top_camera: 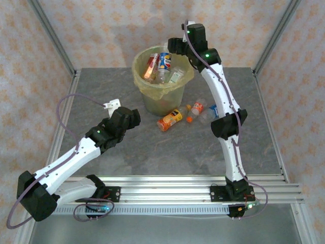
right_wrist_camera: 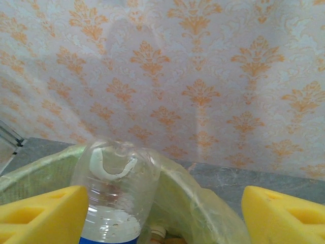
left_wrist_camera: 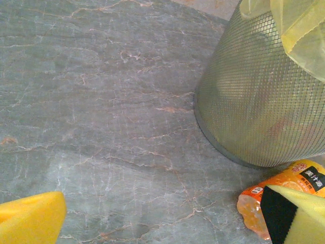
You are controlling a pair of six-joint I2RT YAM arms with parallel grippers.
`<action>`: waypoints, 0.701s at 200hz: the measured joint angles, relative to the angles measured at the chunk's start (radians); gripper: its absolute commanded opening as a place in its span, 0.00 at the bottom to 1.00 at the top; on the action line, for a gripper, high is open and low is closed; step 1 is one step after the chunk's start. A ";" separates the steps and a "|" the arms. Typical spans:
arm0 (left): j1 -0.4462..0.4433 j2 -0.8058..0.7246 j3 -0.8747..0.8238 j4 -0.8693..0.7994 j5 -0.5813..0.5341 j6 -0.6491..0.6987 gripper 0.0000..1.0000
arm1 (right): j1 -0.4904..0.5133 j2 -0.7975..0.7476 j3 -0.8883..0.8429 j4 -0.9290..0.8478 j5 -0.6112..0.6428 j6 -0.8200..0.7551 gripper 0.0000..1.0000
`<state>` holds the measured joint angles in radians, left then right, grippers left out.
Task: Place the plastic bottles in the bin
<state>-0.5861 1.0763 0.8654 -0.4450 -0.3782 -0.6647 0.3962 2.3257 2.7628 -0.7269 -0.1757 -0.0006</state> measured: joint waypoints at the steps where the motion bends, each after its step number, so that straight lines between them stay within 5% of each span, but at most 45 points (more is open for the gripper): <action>1: 0.000 0.000 0.000 0.000 0.000 0.000 1.00 | 0.000 0.000 0.000 0.000 -0.001 0.000 0.79; 51: 0.000 0.000 0.000 0.000 0.000 -0.001 1.00 | 0.001 0.025 0.002 0.077 -0.034 0.066 0.79; 140: 0.000 0.000 0.000 0.000 0.004 -0.019 1.00 | 0.001 0.107 0.025 0.147 -0.002 0.122 0.58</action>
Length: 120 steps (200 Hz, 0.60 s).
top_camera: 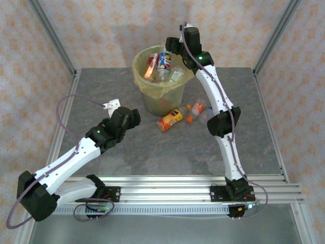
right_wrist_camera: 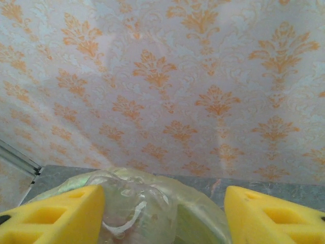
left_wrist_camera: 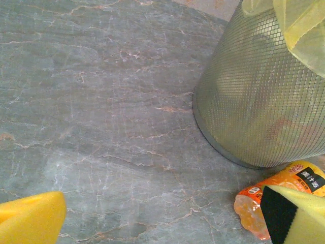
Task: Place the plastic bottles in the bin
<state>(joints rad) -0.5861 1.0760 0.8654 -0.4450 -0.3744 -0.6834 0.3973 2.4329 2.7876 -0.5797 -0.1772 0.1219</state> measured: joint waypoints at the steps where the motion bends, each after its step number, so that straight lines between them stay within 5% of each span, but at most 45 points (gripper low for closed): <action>1: 0.000 0.000 0.000 0.000 0.000 0.000 1.00 | 0.000 0.000 0.000 -0.001 0.001 -0.001 0.57; 61: 0.000 0.000 0.000 0.000 0.000 0.000 1.00 | 0.016 -0.013 0.015 -0.058 0.045 -0.056 0.56; 120: 0.000 -0.014 0.000 0.000 0.001 0.003 1.00 | 0.043 -0.090 0.015 -0.132 0.092 -0.080 0.73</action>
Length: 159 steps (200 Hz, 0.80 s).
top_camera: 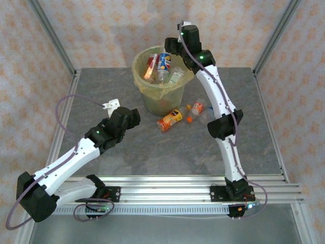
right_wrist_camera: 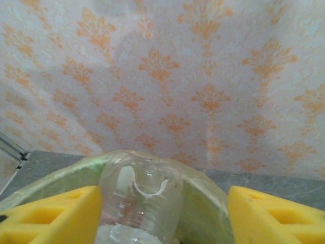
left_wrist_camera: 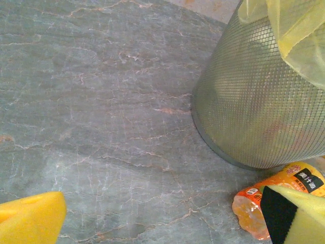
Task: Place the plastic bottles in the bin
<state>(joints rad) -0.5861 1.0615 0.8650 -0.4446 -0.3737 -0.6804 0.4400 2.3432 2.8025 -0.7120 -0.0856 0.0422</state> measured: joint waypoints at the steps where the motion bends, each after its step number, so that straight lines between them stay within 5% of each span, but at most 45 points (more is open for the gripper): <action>1: 0.000 -0.001 0.000 0.000 0.000 0.000 1.00 | 0.000 -0.004 0.000 -0.002 0.002 -0.001 0.73; 85: -0.064 -0.039 -0.022 0.075 0.079 0.217 1.00 | -0.029 -0.352 -0.127 -0.217 0.196 0.102 0.93; 120: -0.161 0.106 0.066 0.067 0.074 0.333 0.99 | -0.042 -0.621 -0.607 -0.195 0.288 0.154 0.99; 159: -0.272 0.310 0.224 0.058 0.032 0.426 0.84 | -0.086 -0.895 -1.077 -0.146 0.340 0.240 0.99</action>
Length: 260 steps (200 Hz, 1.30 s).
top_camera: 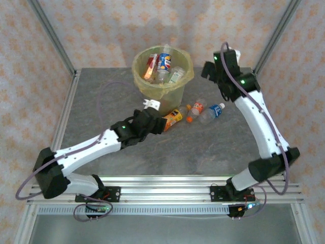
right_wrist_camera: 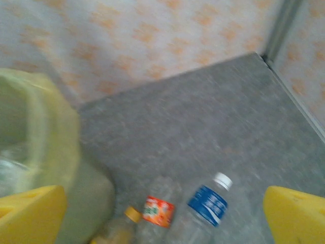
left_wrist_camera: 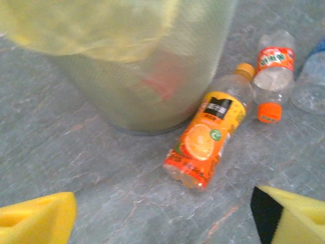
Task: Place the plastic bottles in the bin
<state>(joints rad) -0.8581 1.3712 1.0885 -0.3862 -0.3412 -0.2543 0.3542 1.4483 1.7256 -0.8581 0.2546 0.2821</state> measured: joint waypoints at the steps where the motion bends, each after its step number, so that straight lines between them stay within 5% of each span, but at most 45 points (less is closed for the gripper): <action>1: -0.003 0.008 0.006 -0.001 -0.001 0.003 0.84 | -0.003 -0.010 -0.013 0.003 0.002 0.004 0.99; 54: -0.070 0.288 0.222 -0.074 -0.039 0.074 0.76 | -0.030 -0.294 -0.296 0.016 0.114 0.105 0.99; 135: -0.084 0.629 0.495 -0.239 -0.142 0.081 0.76 | -0.031 -0.339 -0.389 -0.026 0.188 0.168 0.99; 260: -0.035 0.793 0.627 -0.367 -0.183 0.065 0.83 | -0.031 -0.404 -0.425 -0.033 0.202 0.190 0.99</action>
<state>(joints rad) -0.8936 2.1647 1.7153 -0.7528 -0.5243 -0.1890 0.3233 1.0439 1.3010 -0.8909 0.4568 0.4725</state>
